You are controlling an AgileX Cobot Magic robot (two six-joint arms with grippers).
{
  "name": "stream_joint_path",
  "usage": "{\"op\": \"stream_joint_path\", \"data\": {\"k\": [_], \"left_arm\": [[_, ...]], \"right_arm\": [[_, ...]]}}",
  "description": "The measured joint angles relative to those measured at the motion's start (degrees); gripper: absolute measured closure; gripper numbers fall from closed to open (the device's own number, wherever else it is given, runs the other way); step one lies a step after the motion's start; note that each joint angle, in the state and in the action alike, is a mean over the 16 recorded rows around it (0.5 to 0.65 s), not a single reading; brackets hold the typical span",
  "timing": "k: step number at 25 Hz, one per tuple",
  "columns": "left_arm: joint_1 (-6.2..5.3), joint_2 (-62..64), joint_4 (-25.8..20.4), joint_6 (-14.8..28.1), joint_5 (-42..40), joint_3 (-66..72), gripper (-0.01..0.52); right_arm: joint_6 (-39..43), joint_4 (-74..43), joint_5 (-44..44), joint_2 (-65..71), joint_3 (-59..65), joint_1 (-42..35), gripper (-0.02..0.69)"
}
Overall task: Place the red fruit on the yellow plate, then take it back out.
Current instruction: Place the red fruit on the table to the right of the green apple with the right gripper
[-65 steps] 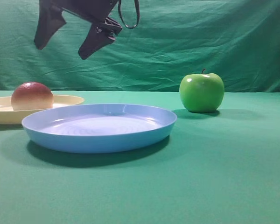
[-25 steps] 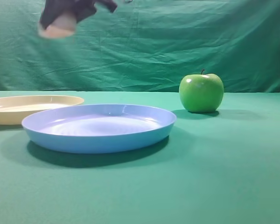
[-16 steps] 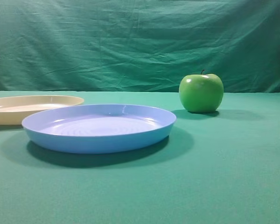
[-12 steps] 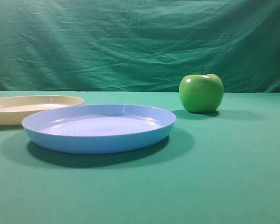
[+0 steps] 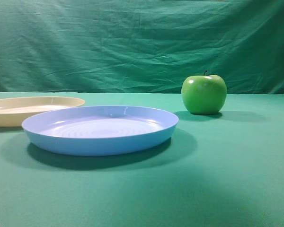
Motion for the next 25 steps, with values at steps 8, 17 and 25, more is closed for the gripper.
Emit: {"op": "stream_joint_path", "data": {"k": [8, 17, 25], "left_arm": [[0.0, 0.0, 0.0, 0.0, 0.0, 0.0, 0.514], [0.0, 0.0, 0.0, 0.0, 0.0, 0.0, 0.514], [0.0, 0.0, 0.0, 0.0, 0.0, 0.0, 0.514]], "right_arm": [[0.16, 0.96, -11.36, -1.25, 12.91, -1.06, 0.467], [0.19, 1.41, -24.38, 5.28, 17.87, -1.08, 0.457], [0.13, 1.47, -31.94, 12.04, 18.26, -1.08, 0.316]]}}
